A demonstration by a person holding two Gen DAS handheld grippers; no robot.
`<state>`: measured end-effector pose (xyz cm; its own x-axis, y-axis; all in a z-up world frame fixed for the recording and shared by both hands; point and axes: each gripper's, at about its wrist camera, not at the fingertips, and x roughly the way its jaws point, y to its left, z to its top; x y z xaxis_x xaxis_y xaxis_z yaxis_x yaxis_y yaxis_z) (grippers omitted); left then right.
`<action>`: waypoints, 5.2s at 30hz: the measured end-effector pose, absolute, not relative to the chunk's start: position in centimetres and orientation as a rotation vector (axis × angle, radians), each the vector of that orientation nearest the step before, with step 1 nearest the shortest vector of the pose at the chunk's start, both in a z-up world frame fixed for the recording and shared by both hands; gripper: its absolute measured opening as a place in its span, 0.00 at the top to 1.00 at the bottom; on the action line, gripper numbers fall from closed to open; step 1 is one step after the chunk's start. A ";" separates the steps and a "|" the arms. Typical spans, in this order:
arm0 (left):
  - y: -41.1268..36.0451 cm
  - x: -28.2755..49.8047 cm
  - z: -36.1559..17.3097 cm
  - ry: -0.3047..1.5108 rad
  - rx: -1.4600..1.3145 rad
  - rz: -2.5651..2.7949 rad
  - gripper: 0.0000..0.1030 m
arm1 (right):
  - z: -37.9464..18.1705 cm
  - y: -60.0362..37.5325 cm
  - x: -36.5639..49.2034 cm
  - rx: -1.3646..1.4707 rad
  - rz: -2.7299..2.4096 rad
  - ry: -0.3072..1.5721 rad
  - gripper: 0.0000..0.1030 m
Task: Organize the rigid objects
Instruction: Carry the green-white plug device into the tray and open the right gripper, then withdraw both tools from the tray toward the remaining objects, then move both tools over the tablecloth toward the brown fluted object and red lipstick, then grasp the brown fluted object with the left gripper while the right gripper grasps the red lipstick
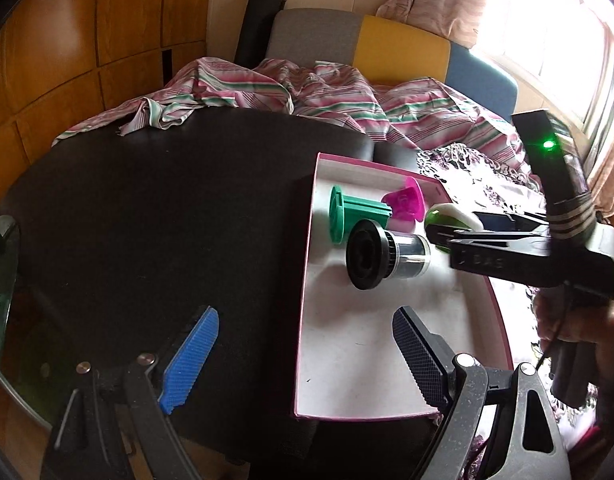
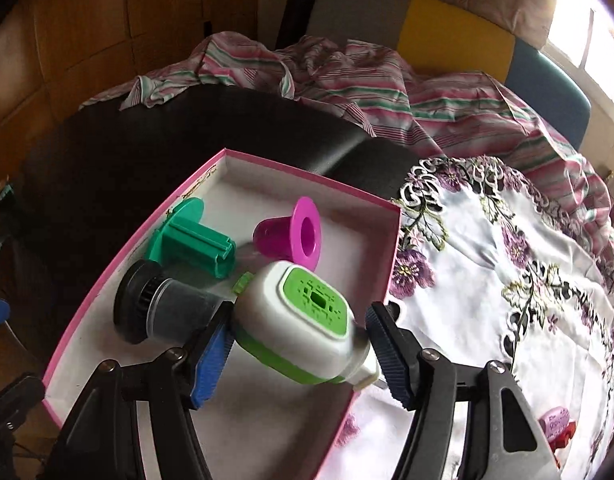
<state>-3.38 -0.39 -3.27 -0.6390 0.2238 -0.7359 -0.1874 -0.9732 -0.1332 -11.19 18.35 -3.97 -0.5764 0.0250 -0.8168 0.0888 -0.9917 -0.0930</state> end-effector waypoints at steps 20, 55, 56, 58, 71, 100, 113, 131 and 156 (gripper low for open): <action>-0.6 -3.3 -3.4 -0.063 -1.210 2.664 0.13 | -3.3 19.7 -10.7 1.400 -2.768 -0.035 0.32; 2.8 -2.5 -1.7 0.037 -1.163 2.615 0.14 | 2.2 27.5 -0.7 1.270 -2.997 -0.092 0.32; 3.1 -2.5 -1.6 0.045 -1.161 2.609 0.14 | 2.3 28.3 -0.4 1.275 -3.009 -0.103 0.32; 3.6 -2.5 -1.5 0.052 -1.157 2.599 0.14 | 2.5 29.8 0.3 1.287 -3.042 -0.126 0.32; 7.9 -2.3 -0.2 0.123 -1.080 2.516 0.13 | 3.5 42.2 6.7 1.318 -3.311 -0.452 0.32; 23.4 -1.0 -1.9 0.330 -1.063 2.230 0.13 | -0.6 51.5 12.4 1.147 -3.227 -1.386 0.32; 29.2 0.6 -3.6 0.334 -1.110 2.038 0.15 | -1.6 53.4 14.0 1.116 -3.183 -1.632 0.31; 39.9 5.7 -5.0 0.429 -0.948 1.826 0.62 | -2.2 53.6 13.9 1.133 -3.142 -1.663 0.31; 25.5 1.6 -4.0 0.207 -1.072 1.965 0.76 | -5.8 49.4 7.5 1.654 -2.914 -1.206 0.24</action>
<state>1.63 25.52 -3.99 -0.2567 0.6094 -0.7501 -0.7525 -0.6131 -0.2405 7.50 49.42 -5.81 -0.5007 0.0321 -0.8650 -0.6341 -0.6939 0.3412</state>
